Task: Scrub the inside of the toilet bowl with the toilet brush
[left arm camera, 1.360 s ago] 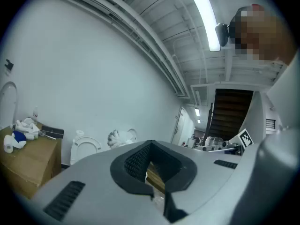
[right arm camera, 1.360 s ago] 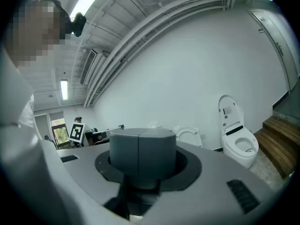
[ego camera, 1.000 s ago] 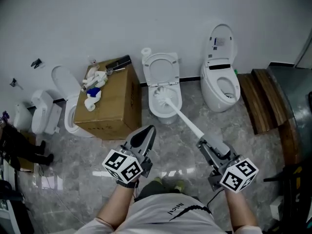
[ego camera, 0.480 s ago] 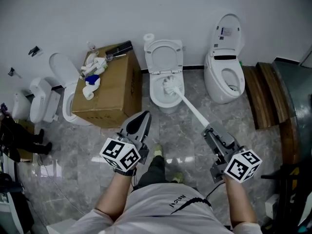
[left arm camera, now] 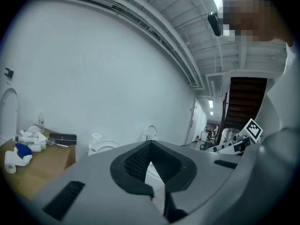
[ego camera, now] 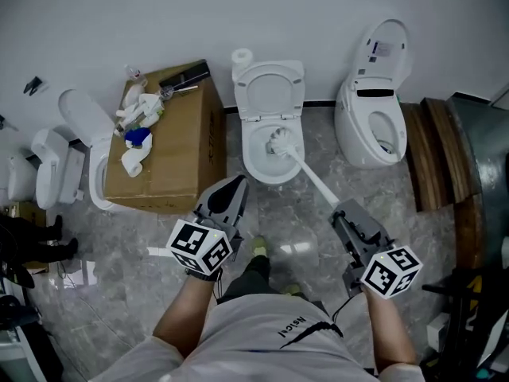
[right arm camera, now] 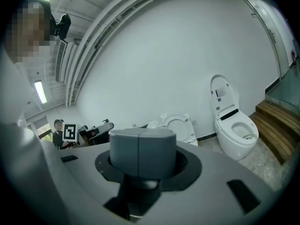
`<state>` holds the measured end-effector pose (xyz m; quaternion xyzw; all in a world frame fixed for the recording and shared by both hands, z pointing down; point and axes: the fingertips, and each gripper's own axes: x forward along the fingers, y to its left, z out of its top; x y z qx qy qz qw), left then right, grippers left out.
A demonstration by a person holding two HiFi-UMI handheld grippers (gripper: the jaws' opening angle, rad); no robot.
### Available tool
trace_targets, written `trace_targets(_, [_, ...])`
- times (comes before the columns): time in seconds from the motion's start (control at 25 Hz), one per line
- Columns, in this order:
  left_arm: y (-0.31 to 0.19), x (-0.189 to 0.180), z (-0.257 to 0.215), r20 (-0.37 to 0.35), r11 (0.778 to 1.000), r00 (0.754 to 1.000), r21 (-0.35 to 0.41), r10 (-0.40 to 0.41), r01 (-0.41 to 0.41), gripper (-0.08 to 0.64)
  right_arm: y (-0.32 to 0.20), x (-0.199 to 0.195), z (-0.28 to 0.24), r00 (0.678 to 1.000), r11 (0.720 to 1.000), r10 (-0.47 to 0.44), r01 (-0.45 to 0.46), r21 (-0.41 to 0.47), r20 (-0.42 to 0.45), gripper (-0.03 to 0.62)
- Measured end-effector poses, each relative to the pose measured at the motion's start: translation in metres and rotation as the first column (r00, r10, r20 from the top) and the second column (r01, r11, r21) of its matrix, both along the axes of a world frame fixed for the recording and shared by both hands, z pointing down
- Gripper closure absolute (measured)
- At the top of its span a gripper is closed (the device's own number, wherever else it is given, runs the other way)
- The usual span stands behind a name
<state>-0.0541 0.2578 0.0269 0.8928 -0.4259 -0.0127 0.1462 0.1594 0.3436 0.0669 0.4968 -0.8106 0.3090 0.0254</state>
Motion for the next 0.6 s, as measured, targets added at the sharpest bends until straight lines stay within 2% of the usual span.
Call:
trace_targets(0.28, [-0.099,-0.026,0.021,0.000,0.999,0.999,-0.027,0.033,-0.033,0.552,-0.077,-0.022,0.028,0.997,0.995,0.056,-0.060,-0.079,-0.047,0.436])
trace_targets(0.6, [-0.166,-0.027,0.048,-0.003,0.998,0.999,-0.050,0.045,-0.045,0.552,-0.131,-0.023,0.071,0.995,0.982,0.068,-0.079,-0.172,-0.066,0.436])
